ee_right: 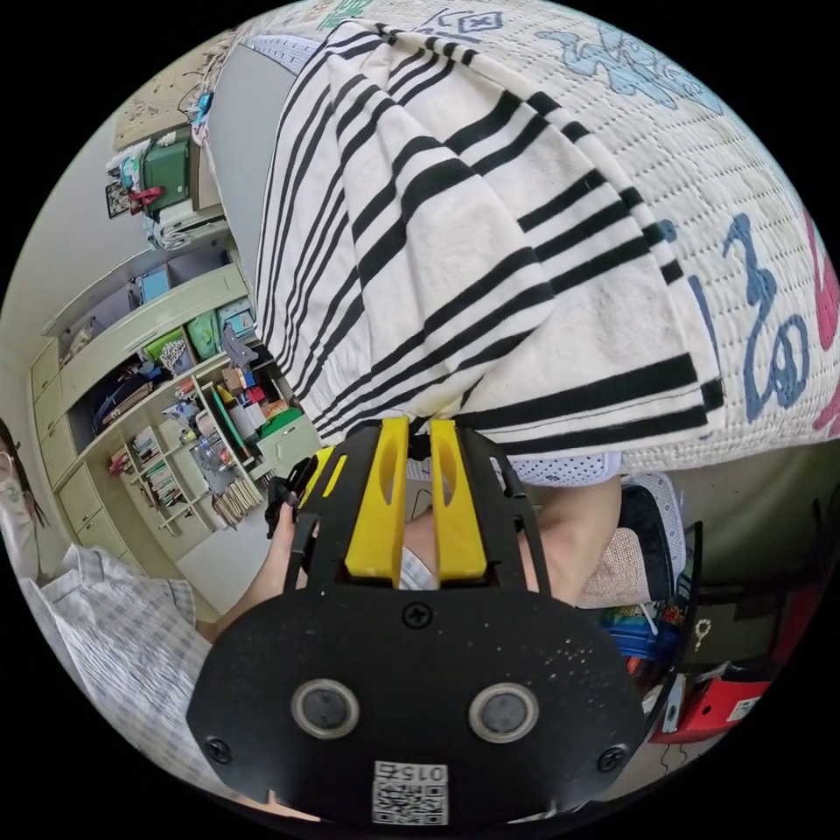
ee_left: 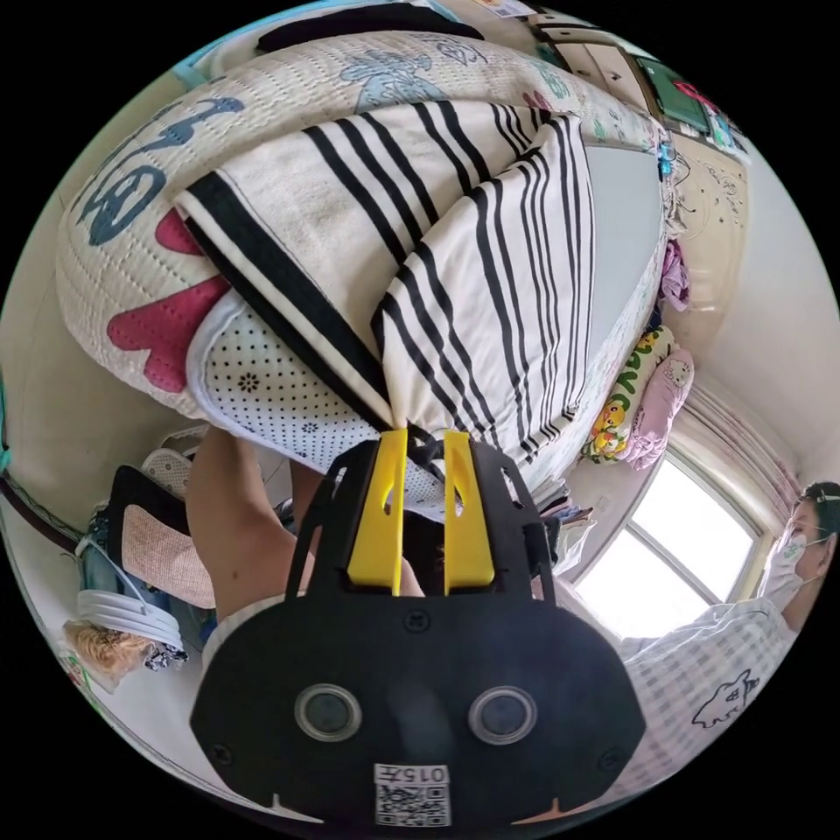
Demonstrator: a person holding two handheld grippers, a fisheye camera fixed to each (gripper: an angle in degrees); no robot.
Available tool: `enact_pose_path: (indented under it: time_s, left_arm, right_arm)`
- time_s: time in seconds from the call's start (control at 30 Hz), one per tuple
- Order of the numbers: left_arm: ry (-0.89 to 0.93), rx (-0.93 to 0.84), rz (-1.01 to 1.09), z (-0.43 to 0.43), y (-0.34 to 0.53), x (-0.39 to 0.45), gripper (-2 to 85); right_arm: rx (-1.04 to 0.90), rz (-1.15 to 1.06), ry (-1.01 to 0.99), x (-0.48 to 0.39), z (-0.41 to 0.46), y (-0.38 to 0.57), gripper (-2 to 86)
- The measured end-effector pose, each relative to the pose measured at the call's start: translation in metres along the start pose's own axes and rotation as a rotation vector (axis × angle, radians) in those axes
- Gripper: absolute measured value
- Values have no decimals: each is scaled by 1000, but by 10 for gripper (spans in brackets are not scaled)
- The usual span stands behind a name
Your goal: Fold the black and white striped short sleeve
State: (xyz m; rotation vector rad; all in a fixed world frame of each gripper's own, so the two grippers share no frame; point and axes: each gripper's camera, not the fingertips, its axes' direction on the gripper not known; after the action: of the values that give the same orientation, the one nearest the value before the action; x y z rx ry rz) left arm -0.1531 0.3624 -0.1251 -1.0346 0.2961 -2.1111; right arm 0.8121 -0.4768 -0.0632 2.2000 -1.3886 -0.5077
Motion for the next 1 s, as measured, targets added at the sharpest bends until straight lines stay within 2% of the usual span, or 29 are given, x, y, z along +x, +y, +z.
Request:
enact_pose_path:
  time_s: [0.17,0.33,0.67,0.87,0.93,1.0]
  left_arm:
    - [-27,1,-33,4,-9,9,5]
    - [-21,-15,9,-6,-9,29,-8]
    - [213,86,251,-34,-33,145,-10]
    - [439,227,517,-29,-109,253,-9]
    - [532,299,598,-27,-146,290,-9]
    - [485,383,677,-18,-196,340,-8]
  right_arm:
    - [-23,-3,21,-1,-17,-20,32]
    - [-43,-43,42,-12,-48,-28,9]
    - [93,-274,-74,-98,-146,-60,2]
    - [267,-491,-69,-187,-187,-170,2]
    - [335,-559,-33,-228,-190,-242,1]
    - [384,-588,18,-255,-183,-298,1]
